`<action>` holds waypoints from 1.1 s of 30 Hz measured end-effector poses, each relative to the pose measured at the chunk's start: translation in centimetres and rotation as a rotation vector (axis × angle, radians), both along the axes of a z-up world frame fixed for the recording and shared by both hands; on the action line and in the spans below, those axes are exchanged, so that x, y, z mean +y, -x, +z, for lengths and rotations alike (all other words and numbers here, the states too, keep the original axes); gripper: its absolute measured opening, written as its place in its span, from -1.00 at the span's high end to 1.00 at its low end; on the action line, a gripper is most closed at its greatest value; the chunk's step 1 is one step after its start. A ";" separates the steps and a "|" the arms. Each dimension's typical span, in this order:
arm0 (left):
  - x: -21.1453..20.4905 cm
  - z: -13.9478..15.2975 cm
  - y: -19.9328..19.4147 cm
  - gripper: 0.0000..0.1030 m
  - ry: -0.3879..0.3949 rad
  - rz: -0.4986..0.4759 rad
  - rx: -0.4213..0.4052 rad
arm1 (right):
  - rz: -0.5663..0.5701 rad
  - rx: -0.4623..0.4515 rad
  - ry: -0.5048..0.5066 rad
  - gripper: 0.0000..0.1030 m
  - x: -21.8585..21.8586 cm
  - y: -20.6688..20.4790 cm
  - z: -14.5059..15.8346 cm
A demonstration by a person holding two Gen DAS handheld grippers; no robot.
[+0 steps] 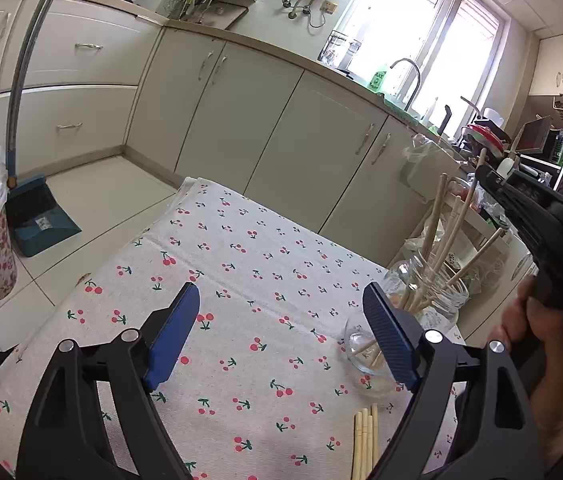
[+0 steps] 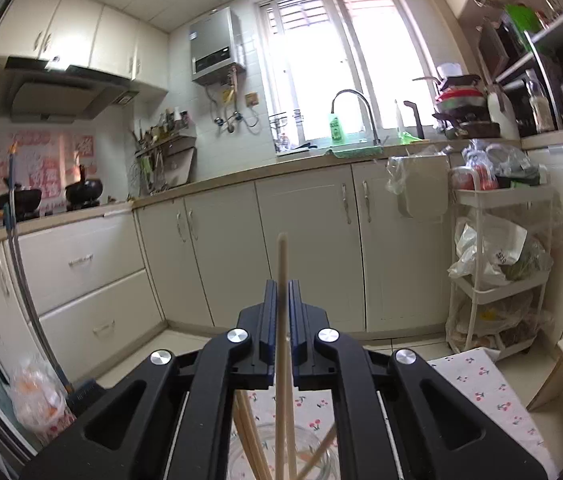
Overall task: Organize utensils
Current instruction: 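Carry the right gripper's stick over the jar and open to drop it in, then lower both grippers to the sticks and close the right gripper on one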
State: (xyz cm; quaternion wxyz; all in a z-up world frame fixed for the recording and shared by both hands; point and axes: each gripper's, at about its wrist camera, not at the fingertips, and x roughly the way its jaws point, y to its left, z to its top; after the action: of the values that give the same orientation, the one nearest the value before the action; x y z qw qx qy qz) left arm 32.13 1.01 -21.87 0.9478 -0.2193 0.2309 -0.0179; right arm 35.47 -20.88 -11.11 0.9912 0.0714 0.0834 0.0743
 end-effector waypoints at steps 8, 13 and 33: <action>-0.3 0.0 -0.4 -0.60 -0.007 -0.006 0.020 | 0.016 0.080 0.023 0.55 -1.0 4.7 -0.8; -0.4 0.6 -0.2 -0.60 -0.036 -0.042 0.072 | 0.042 0.315 -0.003 0.55 -1.9 8.3 -4.1; -1.8 0.5 3.2 -0.64 -0.147 -0.164 0.247 | 0.153 0.745 0.117 0.70 2.0 9.3 -12.8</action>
State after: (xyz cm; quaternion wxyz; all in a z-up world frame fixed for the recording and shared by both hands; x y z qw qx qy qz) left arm 28.98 -0.76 -21.39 0.9211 -0.1302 0.3632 -0.0512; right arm 26.20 -18.88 -23.94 0.8869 0.0302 0.4471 0.1121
